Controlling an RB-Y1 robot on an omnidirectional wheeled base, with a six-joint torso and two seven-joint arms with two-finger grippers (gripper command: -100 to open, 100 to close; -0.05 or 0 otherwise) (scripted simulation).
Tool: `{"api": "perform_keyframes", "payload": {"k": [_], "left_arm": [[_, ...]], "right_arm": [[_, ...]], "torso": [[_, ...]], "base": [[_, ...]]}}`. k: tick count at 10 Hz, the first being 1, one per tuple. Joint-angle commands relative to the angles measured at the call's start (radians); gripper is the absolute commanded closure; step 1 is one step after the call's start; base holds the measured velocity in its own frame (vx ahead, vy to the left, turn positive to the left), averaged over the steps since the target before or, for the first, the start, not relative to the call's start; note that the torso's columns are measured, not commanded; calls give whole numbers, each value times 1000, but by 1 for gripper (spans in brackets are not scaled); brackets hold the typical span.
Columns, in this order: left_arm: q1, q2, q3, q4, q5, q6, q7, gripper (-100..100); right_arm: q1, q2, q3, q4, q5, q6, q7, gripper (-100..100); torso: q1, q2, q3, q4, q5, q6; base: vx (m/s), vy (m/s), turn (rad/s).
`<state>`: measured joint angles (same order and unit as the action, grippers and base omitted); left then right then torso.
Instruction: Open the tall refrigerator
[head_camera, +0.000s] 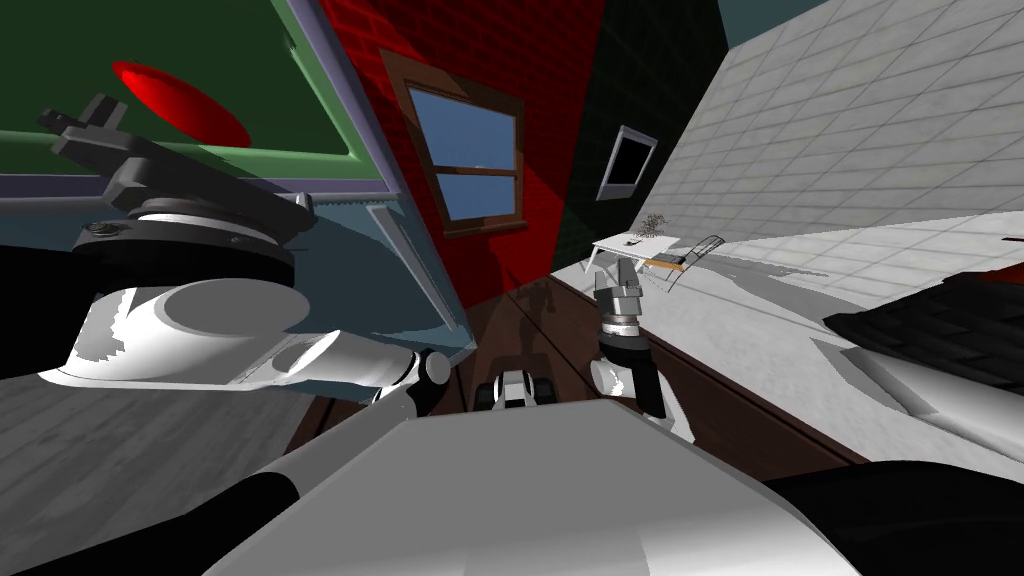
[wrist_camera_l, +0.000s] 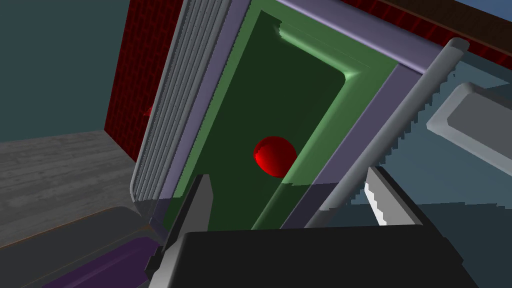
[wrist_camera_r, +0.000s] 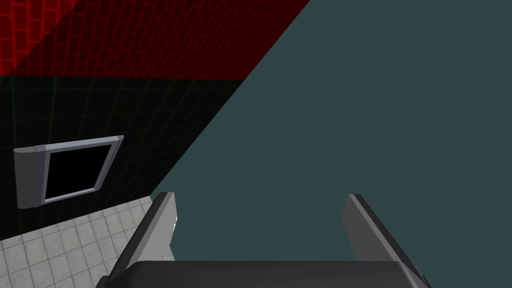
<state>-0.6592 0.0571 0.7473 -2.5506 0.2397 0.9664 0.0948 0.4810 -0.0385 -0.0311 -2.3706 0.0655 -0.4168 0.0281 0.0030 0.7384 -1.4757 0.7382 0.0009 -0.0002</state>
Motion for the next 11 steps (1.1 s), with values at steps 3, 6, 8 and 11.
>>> {"api": "perform_keyframes", "payload": {"k": [3, 6, 8, 11], "left_arm": [[-61, 38, -4, 31, -23, 38, 10, -100], [-127, 84, -3, 109, -61, 33, 9, -100], [-169, 114, -2, 160, -86, 28, 8, -100], [-232, 159, -1, 237, -123, 19, 6, -100]], "right_arm": [[0, 0, 0, 0, 0, 0, 0, 0], [0, 0, 0, 0, 0, 0, 0, 0], [0, 0, 0, 0, 0, 0, 0, 0], [0, 0, 0, 0, 0, 0, 0, 0]], "torso": [[-3, -1, -1, 0, -1, 0], [-4, 4, 2, 1, -1, 0], [-3, 0, 0, 0, -1, 0], [-3, -1, 0, 0, -1, 0]], "base": [[31, 9, 16], [-56, -4, -80], [-64, 0, -82], [-72, -2, -89]]}}
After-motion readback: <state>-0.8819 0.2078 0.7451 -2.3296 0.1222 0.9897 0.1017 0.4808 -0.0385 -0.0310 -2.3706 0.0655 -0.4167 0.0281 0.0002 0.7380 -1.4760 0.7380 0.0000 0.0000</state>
